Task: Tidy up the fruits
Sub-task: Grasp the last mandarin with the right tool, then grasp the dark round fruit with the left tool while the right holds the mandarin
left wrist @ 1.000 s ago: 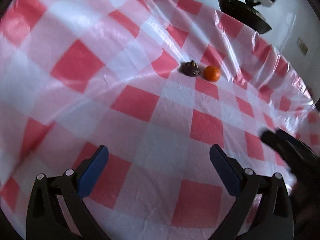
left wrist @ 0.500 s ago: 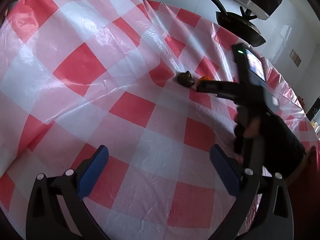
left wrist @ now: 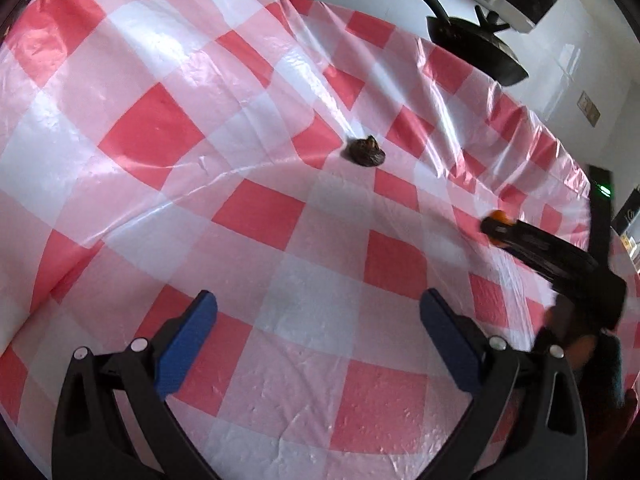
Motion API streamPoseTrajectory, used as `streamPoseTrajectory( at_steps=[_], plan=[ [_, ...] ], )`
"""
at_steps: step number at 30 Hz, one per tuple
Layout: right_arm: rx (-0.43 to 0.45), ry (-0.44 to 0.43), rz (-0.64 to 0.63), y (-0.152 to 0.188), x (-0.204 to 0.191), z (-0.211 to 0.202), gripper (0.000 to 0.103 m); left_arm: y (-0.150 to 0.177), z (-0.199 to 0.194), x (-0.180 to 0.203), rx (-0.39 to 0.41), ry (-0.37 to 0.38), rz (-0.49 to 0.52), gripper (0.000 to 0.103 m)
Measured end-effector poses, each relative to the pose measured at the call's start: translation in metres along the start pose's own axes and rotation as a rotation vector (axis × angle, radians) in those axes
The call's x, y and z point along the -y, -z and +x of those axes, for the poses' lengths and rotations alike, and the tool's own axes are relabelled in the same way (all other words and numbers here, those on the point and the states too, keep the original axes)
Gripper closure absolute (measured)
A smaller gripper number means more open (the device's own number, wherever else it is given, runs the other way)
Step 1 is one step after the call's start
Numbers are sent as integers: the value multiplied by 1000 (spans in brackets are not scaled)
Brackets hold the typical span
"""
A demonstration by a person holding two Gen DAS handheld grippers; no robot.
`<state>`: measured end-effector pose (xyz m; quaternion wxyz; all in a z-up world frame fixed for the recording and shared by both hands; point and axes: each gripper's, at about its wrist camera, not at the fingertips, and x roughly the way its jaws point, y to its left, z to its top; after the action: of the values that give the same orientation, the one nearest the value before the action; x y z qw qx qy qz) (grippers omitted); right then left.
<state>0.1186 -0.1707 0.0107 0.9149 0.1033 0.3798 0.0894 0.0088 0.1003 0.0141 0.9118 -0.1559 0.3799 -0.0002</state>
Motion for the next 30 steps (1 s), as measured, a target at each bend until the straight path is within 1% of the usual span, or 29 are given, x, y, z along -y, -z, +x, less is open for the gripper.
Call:
streamPoseTrajectory(
  at_steps=[2,3,5,7,9,11,13,15,16,18,20,22,23,24,25,27,28,30],
  plan=[
    [15,-9,53,1,14,-5,62,0,1,1,-16,6,0,2],
    [9,-21,90,1,22,-3,62,1,2,1,-20,7,-6,2],
    [-3,-52,121,0,26,-6,62,-1,8,5,-59,15,-4,2],
    [-13,-100,168,-2,36,-1,62,-8,16,17,-69,-15,38,2],
    [-13,-109,172,-4,29,-1,62,-20,27,34,-61,-54,96,2],
    [-17,-130,163,-3,28,-3,62,-37,47,53,-47,-83,142,2],
    [-23,-137,170,-3,29,-3,62,-56,77,69,-73,-84,172,2],
    [-27,-142,167,-3,28,-3,62,-77,111,82,-121,-101,183,16],
    [-30,-144,164,-3,27,-3,62,-85,122,85,-132,-116,187,17],
    [-37,-144,159,-3,26,-2,62,-101,142,92,-133,-158,206,24],
    [-45,-145,152,-3,24,-1,62,-119,162,97,-135,-215,231,26],
    [-47,-147,151,-3,24,0,62,-131,174,97,-132,-222,238,27],
    [-47,-149,151,-3,25,0,62,-135,177,98,-126,-230,242,33],
    [-47,-151,151,-3,25,0,62,-136,177,100,-114,-224,260,53],
    [-47,-152,151,-3,25,0,62,-134,174,101,-114,-210,269,59],
    [-47,-153,151,-3,25,0,62,-124,164,104,-104,-190,295,59],
    [-47,-154,151,-3,25,0,62,-112,152,108,-77,-184,327,59],
    [-45,-155,152,-3,25,0,62,-92,127,107,-50,-146,329,59]
  ],
)
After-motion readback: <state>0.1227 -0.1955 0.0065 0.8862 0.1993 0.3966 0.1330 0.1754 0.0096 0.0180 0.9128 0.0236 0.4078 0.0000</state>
